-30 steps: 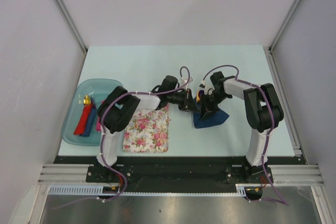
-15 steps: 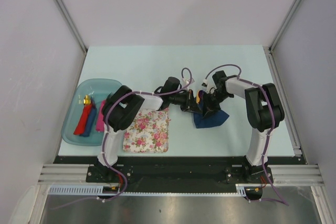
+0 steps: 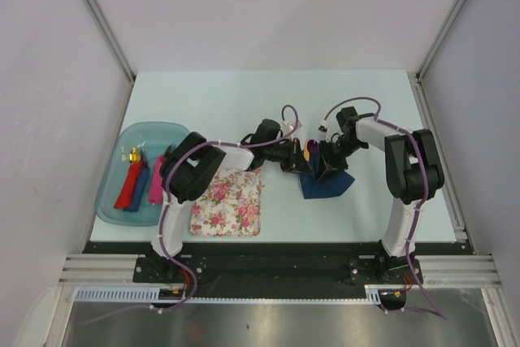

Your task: Place the utensils on the paper napkin and roll it up

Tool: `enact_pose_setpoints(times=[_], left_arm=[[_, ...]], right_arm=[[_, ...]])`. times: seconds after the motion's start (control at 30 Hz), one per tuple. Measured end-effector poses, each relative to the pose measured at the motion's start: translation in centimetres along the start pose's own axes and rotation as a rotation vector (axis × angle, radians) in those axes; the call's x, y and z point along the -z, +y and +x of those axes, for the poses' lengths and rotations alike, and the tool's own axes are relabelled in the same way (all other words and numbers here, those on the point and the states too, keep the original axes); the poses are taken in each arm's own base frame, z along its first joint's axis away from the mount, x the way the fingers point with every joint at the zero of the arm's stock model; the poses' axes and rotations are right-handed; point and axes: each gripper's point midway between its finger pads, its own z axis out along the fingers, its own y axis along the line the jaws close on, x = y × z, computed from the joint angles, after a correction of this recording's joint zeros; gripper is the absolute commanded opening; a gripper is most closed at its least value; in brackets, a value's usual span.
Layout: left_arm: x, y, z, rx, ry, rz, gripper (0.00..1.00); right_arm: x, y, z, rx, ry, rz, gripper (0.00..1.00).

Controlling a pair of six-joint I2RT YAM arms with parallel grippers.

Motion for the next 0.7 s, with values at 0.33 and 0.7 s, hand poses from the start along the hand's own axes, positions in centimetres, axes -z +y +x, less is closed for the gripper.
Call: enact_pose_setpoints(times=[0.33, 0.7], left_arm=[[0.0, 0.1, 0.0, 0.002, 0.001, -0.001, 0.00], [-0.1, -0.1, -0.3, -0.005, -0.004, 0.003, 0.00]], right_arm=[[1.4, -0.8, 0.8, 0.032, 0.005, 0.007, 0.39], [0.9, -1.4, 2.2, 0.060, 0.041, 0.007, 0.28]])
